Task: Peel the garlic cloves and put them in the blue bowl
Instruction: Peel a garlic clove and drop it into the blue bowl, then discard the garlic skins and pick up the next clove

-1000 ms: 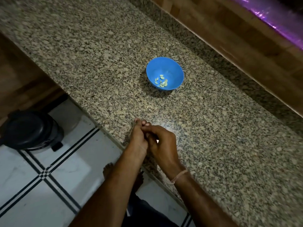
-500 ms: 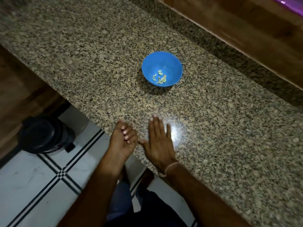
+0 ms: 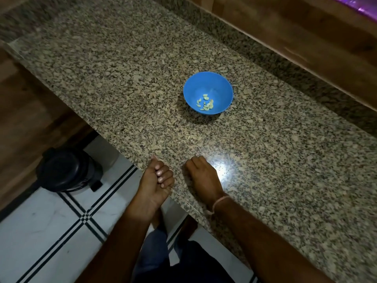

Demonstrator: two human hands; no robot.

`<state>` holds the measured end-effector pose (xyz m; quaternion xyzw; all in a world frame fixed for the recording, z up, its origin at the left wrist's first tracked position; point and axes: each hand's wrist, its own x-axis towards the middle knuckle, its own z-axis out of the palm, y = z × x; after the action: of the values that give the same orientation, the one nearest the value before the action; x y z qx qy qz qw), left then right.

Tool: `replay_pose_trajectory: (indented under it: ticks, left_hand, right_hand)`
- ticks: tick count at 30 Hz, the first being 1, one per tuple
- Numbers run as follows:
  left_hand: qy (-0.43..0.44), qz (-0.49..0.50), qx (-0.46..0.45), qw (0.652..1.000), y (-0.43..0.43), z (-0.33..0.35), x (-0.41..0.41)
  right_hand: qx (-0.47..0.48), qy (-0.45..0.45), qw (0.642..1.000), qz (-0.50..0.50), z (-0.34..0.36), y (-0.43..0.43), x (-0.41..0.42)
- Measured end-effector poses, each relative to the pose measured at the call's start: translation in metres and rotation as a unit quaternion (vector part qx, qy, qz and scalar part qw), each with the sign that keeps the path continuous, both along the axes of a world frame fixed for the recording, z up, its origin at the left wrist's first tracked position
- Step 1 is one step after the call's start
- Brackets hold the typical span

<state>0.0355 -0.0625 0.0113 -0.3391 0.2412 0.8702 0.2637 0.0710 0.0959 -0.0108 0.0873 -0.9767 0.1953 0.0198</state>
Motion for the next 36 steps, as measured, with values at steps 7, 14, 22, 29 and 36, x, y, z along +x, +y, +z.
replay_pose_trajectory:
  ticks: [7,14,22,29,36]
  left_hand:
    - [-0.001,0.003,0.021,1.000,-0.021,0.001,0.004]
    - [0.004,0.033,0.034,0.999,-0.078,0.007,0.001]
    - [0.046,0.105,0.016,0.993,-0.257,0.023,-0.006]
    - [0.037,0.194,0.000,0.980,-0.434,0.017,0.009]
    - [0.023,0.256,-0.004,0.966,-0.524,0.007,0.016]
  right_hand:
    - [-0.419,-0.221,0.838,-0.270,0.023,-0.026,-0.003]
    - [-0.632,-0.301,0.651,-0.293,0.054,-0.103,-0.027]
    - [-0.643,-0.346,0.628,-0.268,0.050,-0.283,-0.056]
    - [-0.645,-0.407,0.597,-0.250,0.046,-0.431,-0.063]
    - [-0.633,-0.445,0.594,-0.220,0.037,-0.523,-0.094]
